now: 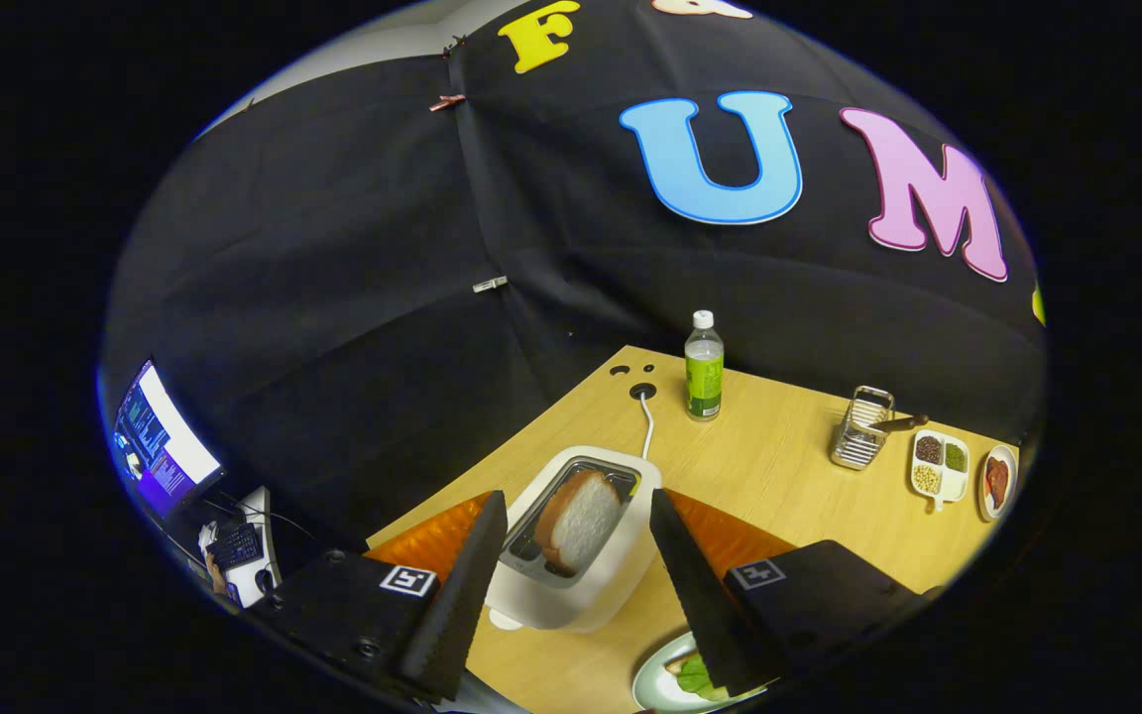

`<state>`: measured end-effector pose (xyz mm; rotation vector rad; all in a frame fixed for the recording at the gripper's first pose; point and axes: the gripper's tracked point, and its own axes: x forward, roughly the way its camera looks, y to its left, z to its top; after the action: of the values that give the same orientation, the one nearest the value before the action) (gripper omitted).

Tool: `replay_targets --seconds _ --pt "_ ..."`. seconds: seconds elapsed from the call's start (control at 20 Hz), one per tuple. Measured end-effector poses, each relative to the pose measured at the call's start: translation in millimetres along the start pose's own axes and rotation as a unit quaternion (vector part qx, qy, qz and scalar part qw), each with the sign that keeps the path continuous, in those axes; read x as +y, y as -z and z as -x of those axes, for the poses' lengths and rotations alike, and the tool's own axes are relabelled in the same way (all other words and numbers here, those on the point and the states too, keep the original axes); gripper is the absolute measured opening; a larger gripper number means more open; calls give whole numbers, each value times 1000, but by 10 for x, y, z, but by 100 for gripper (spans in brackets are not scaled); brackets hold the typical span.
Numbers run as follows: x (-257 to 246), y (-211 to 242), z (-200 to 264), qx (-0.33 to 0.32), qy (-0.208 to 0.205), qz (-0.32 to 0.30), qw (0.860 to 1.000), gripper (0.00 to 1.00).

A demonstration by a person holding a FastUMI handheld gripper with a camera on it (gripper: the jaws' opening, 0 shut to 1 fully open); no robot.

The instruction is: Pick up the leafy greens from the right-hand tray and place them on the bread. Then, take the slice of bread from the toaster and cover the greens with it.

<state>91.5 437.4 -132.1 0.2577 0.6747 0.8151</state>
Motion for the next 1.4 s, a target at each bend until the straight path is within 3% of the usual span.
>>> replay_targets --seconds 0.45,0.55,0.7,0.8,1.0,1.4 --pt "-55 429 -793 82 59 -7 995 91" --pt "-115 478 -814 90 78 -9 993 77" --pt "-251 577 -799 108 103 -27 988 40" --pt "-181 582 -822 111 88 -52 988 19" --pt "-169 517 -746 104 82 -74 988 12" --pt "-247 49 -174 40 62 -137 988 11"
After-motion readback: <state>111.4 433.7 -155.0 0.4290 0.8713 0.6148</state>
